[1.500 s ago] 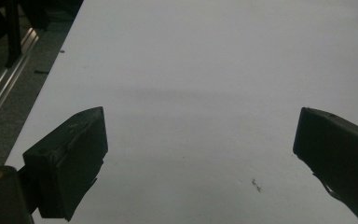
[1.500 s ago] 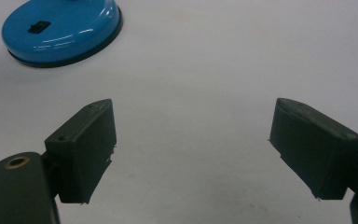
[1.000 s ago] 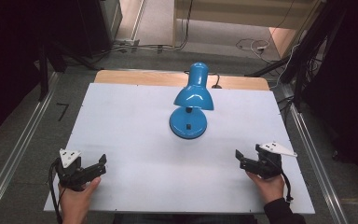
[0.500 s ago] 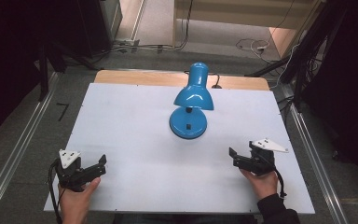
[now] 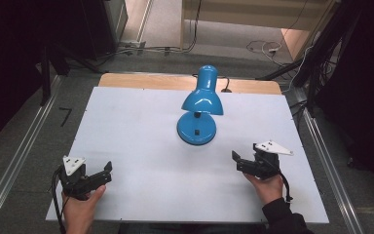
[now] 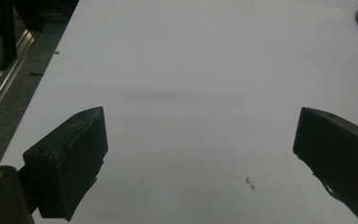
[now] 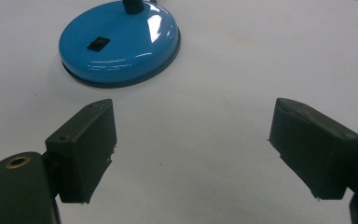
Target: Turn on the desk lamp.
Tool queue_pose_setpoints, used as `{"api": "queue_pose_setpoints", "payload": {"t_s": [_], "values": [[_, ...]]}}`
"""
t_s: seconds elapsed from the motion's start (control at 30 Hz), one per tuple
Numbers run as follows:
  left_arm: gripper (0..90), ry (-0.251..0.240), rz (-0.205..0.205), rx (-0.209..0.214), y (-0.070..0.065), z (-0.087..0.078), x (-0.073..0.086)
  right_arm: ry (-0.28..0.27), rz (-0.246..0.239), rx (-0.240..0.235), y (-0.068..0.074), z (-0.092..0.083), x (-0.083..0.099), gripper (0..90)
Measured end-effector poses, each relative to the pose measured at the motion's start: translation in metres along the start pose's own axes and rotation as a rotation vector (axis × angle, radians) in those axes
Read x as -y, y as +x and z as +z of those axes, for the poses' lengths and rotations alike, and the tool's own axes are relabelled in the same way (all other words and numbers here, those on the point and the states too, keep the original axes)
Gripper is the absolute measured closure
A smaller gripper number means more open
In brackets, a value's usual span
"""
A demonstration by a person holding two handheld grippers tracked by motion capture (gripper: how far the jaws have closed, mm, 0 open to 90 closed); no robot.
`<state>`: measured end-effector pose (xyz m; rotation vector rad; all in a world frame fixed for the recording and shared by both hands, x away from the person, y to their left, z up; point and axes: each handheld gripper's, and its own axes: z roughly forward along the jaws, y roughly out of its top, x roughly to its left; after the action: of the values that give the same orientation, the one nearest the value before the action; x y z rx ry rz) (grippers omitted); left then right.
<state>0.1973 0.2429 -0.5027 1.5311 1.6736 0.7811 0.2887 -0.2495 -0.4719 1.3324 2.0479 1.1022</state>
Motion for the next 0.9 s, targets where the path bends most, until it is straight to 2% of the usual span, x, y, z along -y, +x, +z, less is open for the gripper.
{"api": "queue_pose_setpoints", "payload": {"t_s": [0.6,0.9], "values": [[3.9,0.002,-0.021,0.012,0.003,-0.002,0.001,0.005,-0.01,-0.026,0.021,0.023,-0.009,14.1],[3.9,0.005,-0.029,0.015,0.003,-0.002,0.001,0.007,-0.011,-0.029,0.027,0.033,-0.011,15.1]]}}
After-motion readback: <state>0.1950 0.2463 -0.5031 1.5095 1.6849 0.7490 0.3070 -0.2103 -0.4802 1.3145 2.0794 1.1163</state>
